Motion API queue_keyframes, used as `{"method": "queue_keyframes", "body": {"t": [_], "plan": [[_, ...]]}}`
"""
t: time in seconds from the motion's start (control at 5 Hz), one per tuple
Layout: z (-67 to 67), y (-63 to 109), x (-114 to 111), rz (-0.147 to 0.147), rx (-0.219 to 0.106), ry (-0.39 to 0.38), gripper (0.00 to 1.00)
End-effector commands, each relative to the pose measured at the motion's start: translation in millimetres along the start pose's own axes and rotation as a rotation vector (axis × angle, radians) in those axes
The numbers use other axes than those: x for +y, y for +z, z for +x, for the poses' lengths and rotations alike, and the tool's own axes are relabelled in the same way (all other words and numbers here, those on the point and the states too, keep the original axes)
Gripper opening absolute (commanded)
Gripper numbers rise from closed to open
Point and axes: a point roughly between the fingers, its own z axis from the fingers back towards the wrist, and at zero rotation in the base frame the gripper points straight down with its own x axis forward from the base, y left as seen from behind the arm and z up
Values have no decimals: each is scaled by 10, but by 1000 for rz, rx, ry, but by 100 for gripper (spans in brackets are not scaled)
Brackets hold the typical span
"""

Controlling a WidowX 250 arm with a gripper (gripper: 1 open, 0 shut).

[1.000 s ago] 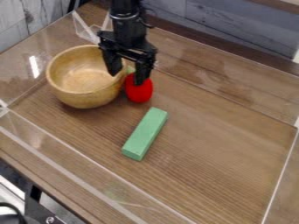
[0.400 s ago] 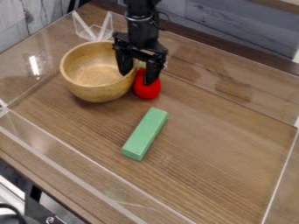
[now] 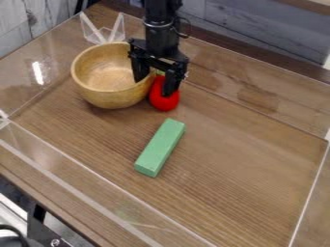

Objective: Move the red object to the right

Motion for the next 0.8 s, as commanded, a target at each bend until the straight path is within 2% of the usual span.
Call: {"method": "queue_keyframes", "body": {"t": [0.0,0.6], "plan": [[38,40,81,10,-24,41,0],[-235,-143,17,-6,-5,67,0]]}}
